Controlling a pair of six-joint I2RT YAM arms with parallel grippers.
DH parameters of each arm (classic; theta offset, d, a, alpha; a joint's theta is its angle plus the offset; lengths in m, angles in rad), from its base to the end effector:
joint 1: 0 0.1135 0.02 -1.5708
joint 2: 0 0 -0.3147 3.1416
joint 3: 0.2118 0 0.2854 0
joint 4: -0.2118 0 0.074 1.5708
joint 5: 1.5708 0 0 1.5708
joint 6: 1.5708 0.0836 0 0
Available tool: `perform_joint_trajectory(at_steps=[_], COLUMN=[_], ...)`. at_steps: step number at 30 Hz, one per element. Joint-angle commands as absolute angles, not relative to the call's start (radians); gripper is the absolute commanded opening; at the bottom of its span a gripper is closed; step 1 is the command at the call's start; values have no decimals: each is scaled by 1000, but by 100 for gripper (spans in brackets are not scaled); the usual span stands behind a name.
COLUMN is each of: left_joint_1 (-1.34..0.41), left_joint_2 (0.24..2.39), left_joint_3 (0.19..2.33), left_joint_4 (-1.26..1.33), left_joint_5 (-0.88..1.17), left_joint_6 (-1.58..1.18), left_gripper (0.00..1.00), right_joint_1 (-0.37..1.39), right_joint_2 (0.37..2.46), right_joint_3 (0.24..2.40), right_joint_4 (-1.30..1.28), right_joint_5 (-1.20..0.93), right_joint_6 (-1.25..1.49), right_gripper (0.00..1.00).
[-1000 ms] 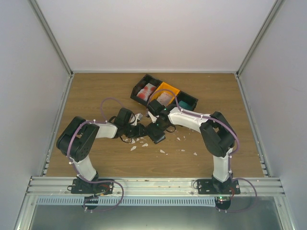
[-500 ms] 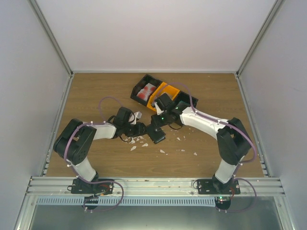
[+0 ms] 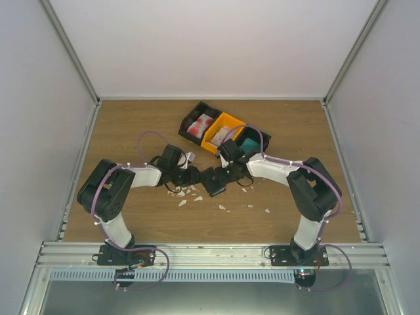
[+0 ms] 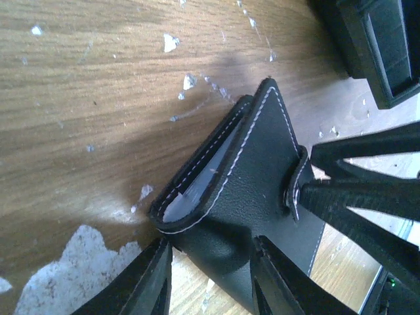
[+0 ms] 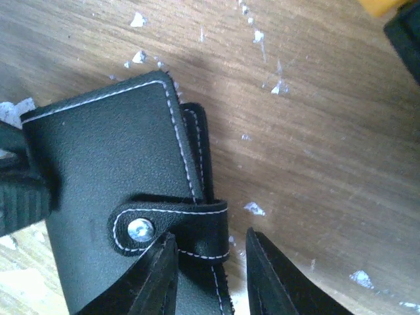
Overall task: Put the credit cards into the card holder
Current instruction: Adjust the card holder at the center of the board, then reset both arms
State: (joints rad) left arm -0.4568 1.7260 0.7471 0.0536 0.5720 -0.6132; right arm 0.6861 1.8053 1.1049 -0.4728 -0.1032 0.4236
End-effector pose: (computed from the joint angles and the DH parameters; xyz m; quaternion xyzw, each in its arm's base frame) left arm 0.3040 -0.1998 0.1111 0.0181 0.9141 -0.3853 0.1254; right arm 0.3087 0.2639 0.1407 -0.1382 0.9692 0.1469 0.1410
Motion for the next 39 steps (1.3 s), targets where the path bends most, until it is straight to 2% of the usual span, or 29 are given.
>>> perform_joint_trajectory(at_steps=[1, 5, 9, 13, 18, 23, 26, 30, 32, 33, 39], left_joint_1=[-469, -478, -481, -483, -485, -486, -488, -488, -488, -488, -488], left_joint_2=[1763, 1787, 1791, 1714, 1487, 1179, 986, 772, 692, 659, 514], left_joint_3=[782, 798, 798, 782, 753, 743, 733, 747, 778, 792, 889], left_joint_4=[39, 53, 65, 36, -44, -173, -222, -303, -371, -404, -532], left_joint_5=[557, 587, 601, 496, 286, 125, 53, -61, -133, -165, -284], left_joint_6=[-603, -603, -605, -596, -572, -553, -543, -501, -494, -488, -434], left_gripper=[35, 33, 33, 36, 50, 61, 77, 98, 99, 99, 99], right_joint_1=[690, 690, 692, 695, 699, 699, 699, 699, 700, 700, 699], right_joint_2=[1768, 1741, 1715, 1620, 1393, 1157, 1029, 888, 826, 801, 682], right_joint_3=[1040, 997, 959, 943, 921, 917, 910, 926, 938, 947, 1007], right_joint_4=[-439, -406, -373, -378, -400, -428, -433, -460, -485, -500, -573], right_joint_5=[-184, -277, -315, -112, 186, 374, 458, 556, 599, 618, 660], right_joint_6=[435, 450, 468, 501, 488, 424, 374, 327, 320, 323, 357], right_gripper=[27, 17, 15, 28, 47, 55, 64, 86, 98, 99, 99])
